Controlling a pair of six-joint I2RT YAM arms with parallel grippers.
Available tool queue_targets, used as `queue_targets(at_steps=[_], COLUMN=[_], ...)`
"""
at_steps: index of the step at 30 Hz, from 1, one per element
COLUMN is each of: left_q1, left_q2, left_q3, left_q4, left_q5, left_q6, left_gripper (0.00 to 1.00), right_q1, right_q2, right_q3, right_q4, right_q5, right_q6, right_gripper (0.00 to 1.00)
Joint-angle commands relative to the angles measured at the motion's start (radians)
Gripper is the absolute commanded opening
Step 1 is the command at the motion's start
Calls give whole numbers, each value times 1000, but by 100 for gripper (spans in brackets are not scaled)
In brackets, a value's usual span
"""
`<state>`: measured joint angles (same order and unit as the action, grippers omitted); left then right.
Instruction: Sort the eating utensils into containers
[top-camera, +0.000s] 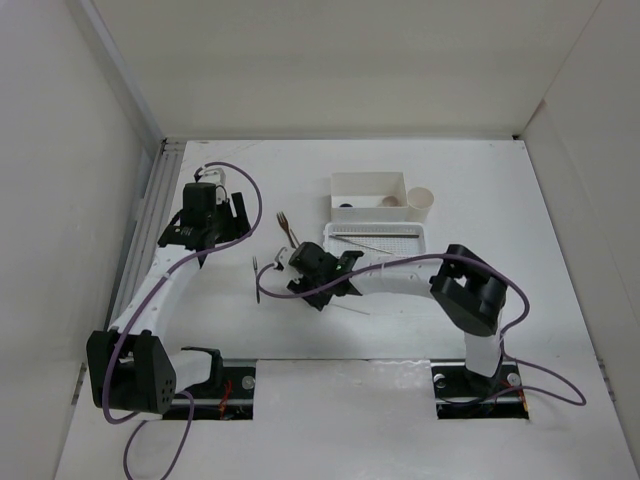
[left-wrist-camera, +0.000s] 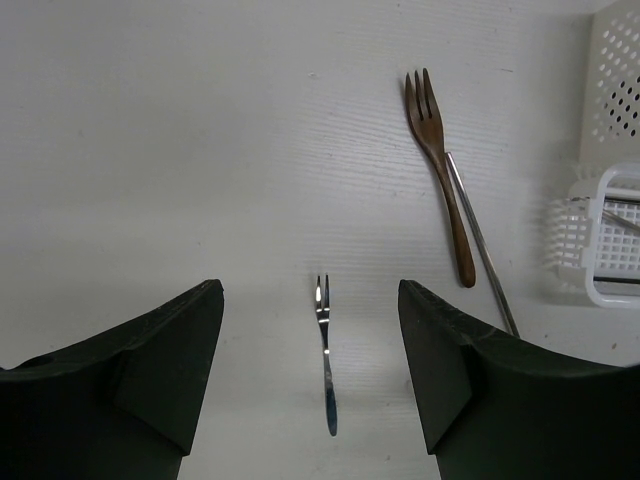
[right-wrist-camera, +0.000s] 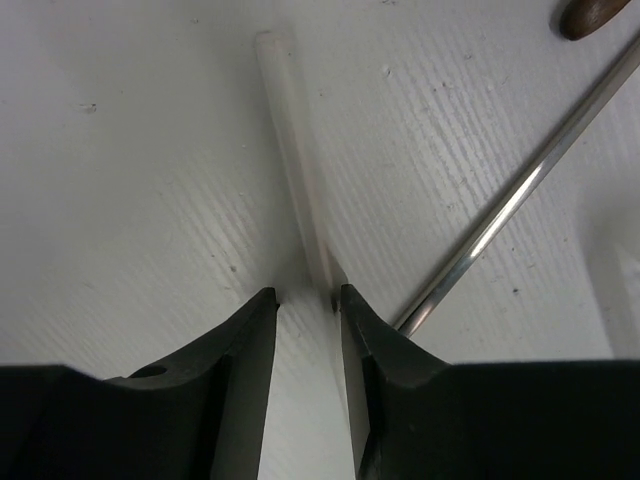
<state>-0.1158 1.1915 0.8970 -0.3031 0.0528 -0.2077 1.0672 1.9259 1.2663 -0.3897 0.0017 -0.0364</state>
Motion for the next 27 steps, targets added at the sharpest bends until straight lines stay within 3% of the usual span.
queue_targets(at_steps=[1,5,7,8,14,27], left_q1=[7,7,7,7,7,7], left_q2=[-30,-30,-30,-30,-30,-21], left_q3=[-7,-16,-17,-17,-17,-7], left_q4=[24,33,33,33,33,33], left_q5=[13,13,13,13,13,13], left_q6=[-4,-4,-4,-4,-4,-4], left_gripper=[67,67,67,67,67,67], right_q1=[20,20,20,20,20,30], right_q2=[22,22,44,57,4,-131], right_q3=[-79,-88,-67,-53,-44,156], right_q4=[-52,-52,-52,-61,-63,-287], right_q5=[47,56,57,57,57,155], right_q6=[75,84,70,58,26,-140], right_gripper=[37,24,5,0,0,0])
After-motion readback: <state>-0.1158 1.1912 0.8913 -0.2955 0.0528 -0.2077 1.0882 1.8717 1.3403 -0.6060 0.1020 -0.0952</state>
